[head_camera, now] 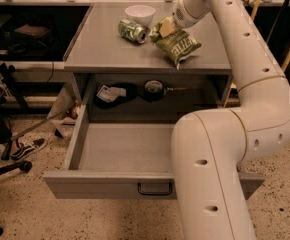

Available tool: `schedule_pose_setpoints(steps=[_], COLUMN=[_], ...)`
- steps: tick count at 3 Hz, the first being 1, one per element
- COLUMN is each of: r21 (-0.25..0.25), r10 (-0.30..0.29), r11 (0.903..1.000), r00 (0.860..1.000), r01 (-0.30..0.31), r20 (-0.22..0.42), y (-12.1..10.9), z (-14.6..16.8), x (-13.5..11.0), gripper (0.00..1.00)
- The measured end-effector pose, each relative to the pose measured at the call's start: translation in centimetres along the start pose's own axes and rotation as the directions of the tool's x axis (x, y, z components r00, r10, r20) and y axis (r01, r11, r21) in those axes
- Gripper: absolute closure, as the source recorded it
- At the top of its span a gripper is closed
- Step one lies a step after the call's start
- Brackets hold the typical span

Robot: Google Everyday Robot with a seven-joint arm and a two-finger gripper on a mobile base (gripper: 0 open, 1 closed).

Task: Pick green jalapeno chip bag from top drawer and place on counter

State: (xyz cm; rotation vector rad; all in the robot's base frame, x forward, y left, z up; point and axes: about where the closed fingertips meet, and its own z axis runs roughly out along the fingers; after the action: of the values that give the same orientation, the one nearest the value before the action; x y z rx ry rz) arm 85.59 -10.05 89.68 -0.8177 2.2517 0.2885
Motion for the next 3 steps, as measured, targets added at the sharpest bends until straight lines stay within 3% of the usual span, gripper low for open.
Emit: schedule_pose_setpoints(steps=[1, 2, 3], r21=[0.000, 0.000, 0.000], r10=[0.000, 0.000, 0.000], r11=[1.0000, 1.0000, 1.0000], r00=[1.000, 1.000, 1.000], r01=[0.000, 0.000, 0.000], r20=[0.000, 0.000, 0.000], y=[0.00, 0.00, 0.00], z=[0.00, 0.00, 0.00], x=[0.00, 0.00, 0.00], gripper=[0.12, 0.00, 0.00])
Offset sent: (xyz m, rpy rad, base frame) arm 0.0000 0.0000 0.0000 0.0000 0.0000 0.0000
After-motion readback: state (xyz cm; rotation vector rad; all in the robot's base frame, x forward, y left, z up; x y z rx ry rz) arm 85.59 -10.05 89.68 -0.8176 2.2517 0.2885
